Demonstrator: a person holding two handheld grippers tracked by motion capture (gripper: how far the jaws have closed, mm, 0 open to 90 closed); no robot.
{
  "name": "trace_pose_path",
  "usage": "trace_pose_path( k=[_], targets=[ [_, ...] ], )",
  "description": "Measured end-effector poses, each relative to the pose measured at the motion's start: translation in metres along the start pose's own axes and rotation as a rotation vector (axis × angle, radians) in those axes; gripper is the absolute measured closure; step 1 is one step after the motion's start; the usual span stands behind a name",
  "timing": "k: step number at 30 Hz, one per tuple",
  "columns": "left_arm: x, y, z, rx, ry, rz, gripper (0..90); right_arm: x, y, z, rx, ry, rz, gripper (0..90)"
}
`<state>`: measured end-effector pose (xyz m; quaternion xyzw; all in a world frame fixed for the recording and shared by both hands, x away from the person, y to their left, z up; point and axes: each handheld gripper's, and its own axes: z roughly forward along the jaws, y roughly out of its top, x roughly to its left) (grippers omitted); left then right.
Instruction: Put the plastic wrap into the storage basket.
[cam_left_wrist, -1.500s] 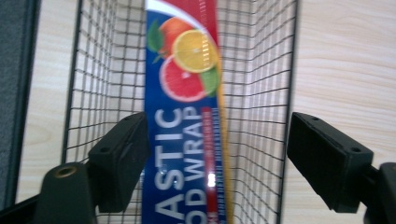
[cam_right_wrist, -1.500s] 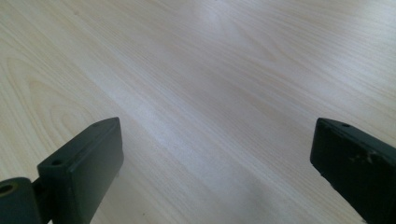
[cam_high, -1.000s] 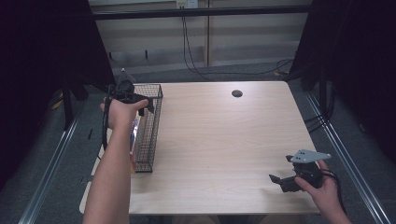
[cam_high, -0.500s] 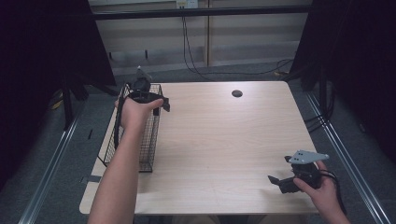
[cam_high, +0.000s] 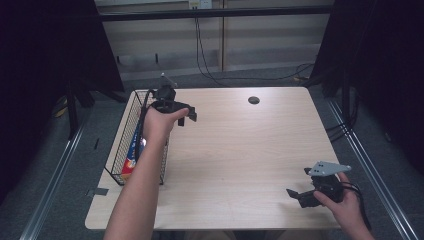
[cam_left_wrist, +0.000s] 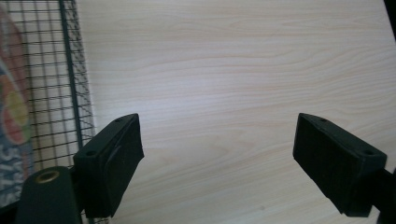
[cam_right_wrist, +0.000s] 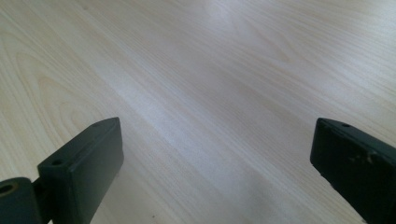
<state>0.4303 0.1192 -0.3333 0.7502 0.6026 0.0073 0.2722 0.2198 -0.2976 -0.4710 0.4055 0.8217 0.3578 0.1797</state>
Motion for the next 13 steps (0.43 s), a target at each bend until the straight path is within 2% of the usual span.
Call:
trace_pose_path(
  k=[6, 8, 10, 13],
  targets=[
    [-0.008, -0.003, 0.007, 0.000, -0.018, 0.013, 15.7, -0.001, -0.001, 0.001, 0.002, 0.001, -0.001, 2.6],
    [-0.011, -0.004, 0.009, -0.007, -0.034, 0.014, 15.5, -0.001, -0.002, 0.001, 0.006, 0.001, 0.013, 2.6],
    [-0.015, -0.006, 0.012, -0.009, -0.043, 0.019, 15.1, -0.002, -0.002, 0.003, 0.017, -0.013, 0.006, 2.6],
    [-0.020, -0.010, 0.018, -0.008, -0.052, 0.048, 14.9, -0.002, -0.002, 0.007, 0.044, -0.022, 0.020, 2.5]
  ],
)
